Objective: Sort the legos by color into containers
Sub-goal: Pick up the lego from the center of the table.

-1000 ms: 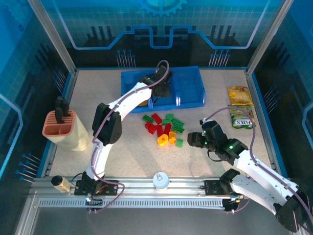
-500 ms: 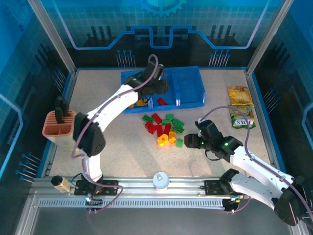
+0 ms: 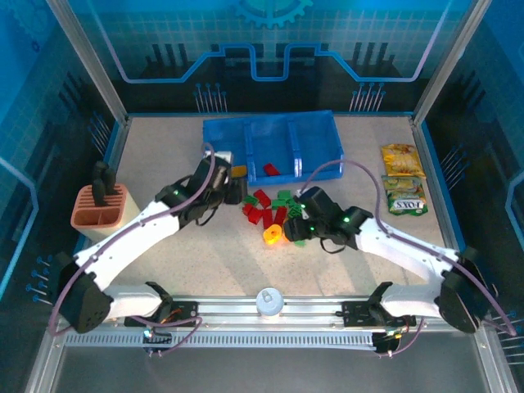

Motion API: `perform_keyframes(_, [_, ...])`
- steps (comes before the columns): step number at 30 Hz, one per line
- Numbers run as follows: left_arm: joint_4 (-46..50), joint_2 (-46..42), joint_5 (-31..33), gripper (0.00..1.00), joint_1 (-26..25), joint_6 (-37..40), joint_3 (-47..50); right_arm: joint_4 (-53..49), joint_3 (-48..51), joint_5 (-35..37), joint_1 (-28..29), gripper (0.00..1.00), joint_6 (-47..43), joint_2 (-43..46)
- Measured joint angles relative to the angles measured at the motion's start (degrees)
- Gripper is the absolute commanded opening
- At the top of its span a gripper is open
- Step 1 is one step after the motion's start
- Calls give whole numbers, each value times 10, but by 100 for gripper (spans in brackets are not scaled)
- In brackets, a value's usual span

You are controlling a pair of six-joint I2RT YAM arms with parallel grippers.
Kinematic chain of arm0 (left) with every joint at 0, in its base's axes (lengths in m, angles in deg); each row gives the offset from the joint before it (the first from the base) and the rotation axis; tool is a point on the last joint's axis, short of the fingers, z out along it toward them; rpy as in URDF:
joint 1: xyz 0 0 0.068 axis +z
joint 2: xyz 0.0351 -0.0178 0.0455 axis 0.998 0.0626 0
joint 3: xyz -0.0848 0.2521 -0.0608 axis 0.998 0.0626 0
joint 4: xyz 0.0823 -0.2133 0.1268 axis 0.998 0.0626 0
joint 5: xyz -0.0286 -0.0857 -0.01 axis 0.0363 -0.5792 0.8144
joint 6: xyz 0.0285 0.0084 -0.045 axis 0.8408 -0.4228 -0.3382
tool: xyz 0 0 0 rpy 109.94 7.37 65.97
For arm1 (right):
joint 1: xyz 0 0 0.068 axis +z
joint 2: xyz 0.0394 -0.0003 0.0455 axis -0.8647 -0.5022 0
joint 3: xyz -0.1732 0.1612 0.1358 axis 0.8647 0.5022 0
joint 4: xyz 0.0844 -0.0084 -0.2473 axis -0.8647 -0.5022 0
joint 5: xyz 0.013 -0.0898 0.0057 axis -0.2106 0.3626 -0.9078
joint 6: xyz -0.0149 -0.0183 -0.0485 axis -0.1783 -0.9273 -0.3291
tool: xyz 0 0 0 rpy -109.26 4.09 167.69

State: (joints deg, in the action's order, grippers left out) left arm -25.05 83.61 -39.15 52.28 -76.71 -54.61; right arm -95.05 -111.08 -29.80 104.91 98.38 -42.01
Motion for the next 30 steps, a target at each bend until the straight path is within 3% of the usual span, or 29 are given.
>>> perform_keyframes(7, [21, -143, 20, 56, 0, -52, 138, 0, -159, -17, 29, 72, -54, -186])
perform_keyframes(13, [59, -238, 30, 56, 0, -86, 197, -40, -291, -24, 30, 72, -106, -335])
perform_keyframes(22, [89, -292, 30, 56, 0, -110, 223, -102, -401, -26, 30, 72, -157, -435])
perform_keyframes(30, [89, -292, 30, 56, 0, -115, 235, -130, -431, -26, 30, 71, -177, -470])
